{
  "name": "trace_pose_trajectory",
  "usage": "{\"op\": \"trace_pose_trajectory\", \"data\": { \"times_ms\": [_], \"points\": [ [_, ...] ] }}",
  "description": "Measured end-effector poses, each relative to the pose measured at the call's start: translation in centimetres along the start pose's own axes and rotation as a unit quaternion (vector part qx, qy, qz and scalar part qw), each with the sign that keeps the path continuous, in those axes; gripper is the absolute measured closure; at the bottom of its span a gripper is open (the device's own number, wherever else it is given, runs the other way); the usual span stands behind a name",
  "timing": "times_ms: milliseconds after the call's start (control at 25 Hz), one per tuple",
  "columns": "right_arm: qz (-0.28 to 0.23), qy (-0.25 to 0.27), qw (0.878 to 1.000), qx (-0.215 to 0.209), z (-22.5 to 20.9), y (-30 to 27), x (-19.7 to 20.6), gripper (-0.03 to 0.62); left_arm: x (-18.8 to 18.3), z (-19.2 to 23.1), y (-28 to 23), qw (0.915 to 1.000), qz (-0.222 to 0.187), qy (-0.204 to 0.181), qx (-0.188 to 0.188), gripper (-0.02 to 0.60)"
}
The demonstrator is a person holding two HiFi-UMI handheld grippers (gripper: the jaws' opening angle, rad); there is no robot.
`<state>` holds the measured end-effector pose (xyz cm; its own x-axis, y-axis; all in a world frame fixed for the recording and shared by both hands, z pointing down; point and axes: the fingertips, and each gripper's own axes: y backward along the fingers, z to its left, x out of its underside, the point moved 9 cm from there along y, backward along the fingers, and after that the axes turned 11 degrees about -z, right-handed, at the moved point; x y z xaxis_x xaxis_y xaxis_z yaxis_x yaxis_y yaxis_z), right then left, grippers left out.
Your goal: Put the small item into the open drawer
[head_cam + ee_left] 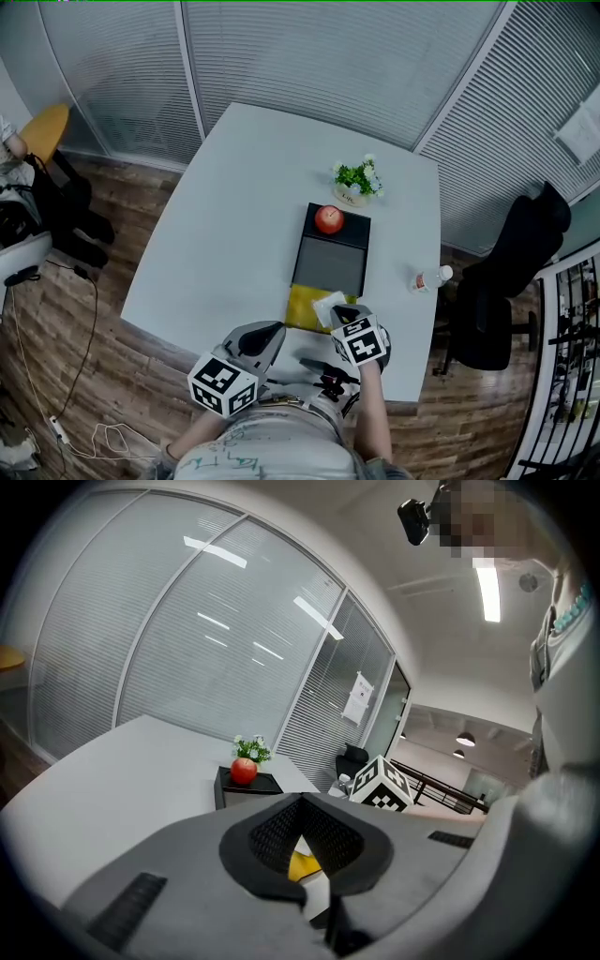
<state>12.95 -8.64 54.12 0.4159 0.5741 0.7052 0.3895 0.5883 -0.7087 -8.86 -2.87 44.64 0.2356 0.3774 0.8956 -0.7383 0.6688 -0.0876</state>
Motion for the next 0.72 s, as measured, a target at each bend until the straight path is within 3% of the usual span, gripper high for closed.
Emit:
{"op": "trace_pose_trajectory", "data": {
  "times_ms": [320,720],
  "points": [
    [0.054,-0.013,0.998,-0.029,-0.2,-3.8,2.8,0.589,0.0,0.3,0.2,1.0000,-0.002,0.003,-0.004,0.584],
    [0.077,-0.037,0.996,-0.030,-0.4,-7.8,4.5,0.589,0.2,0.7,0.2,0.9999,-0.002,0.007,-0.013,0.584]
  ]
}}
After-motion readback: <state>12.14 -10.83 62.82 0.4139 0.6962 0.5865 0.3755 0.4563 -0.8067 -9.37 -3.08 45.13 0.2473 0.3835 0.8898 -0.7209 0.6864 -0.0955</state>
